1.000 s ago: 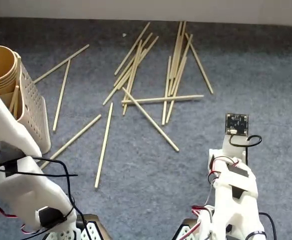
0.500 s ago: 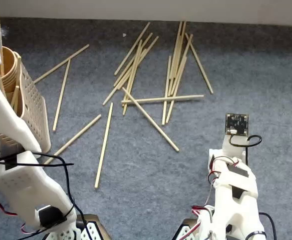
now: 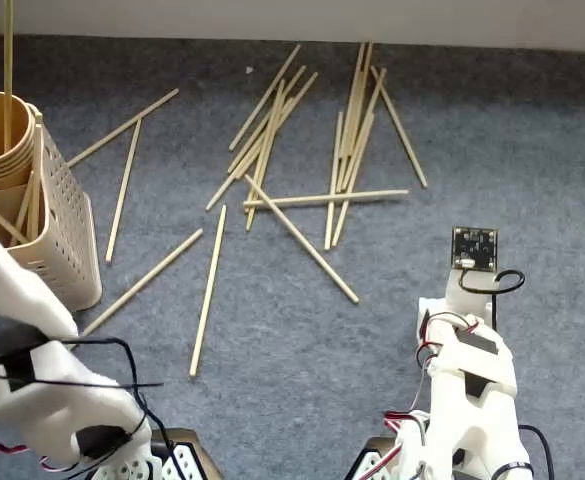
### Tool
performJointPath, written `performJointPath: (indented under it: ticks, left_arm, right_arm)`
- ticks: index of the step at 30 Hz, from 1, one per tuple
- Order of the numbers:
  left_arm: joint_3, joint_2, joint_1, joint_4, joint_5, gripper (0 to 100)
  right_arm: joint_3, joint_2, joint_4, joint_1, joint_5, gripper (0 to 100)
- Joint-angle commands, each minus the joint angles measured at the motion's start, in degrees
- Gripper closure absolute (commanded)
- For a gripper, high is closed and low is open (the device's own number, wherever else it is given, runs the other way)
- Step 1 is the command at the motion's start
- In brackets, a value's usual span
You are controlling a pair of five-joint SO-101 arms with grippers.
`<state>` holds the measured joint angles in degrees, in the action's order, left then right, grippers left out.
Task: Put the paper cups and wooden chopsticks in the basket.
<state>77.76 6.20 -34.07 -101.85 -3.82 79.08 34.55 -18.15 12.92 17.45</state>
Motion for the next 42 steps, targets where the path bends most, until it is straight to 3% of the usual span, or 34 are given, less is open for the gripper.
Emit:
performJointPath:
  ticks: [1,6,12,16,22,28,30,33,36,42]
  left_arm:
    - [-7.96,-7.69,3.21,1.49,-0.09,88]
    - [-25.54,-7.69,6.29,17.23,-0.09,75]
    - [-41.98,-7.78,5.93,37.36,-0.18,75]
    - [-46.37,-7.69,5.93,43.78,-0.18,75]
    - [-54.37,-7.69,6.2,48.35,-0.18,76]
    - [-61.76,-7.69,6.2,53.19,-0.44,92]
    - [-62.37,-7.69,6.37,53.27,-4.04,98]
    - [-62.02,-8.31,6.64,53.36,-6.51,100]
    - [-55.96,-8.48,6.55,51.34,-6.51,100]
    - [-34.07,-7.87,7.6,38.24,-6.59,100]
  right_arm:
    - [-0.31,1.45,1.1,-0.31,0.0,91.8]
    - [-0.13,1.45,1.1,-0.31,0.0,91.8]
    - [-0.13,1.45,1.1,-0.31,0.0,91.8]
    - [-0.13,1.45,1.1,-0.31,0.0,91.8]
    - [-0.13,1.45,1.1,-0.31,0.0,91.8]
    - [-0.13,1.45,1.1,-0.31,0.0,91.8]
    - [-0.13,1.45,1.1,-0.31,0.0,91.8]
    - [-0.13,1.45,1.1,-0.31,0.0,91.8]
    - [-0.13,1.45,1.1,-0.31,0.0,91.8]
    - [-0.13,1.45,1.1,-0.31,0.0,91.8]
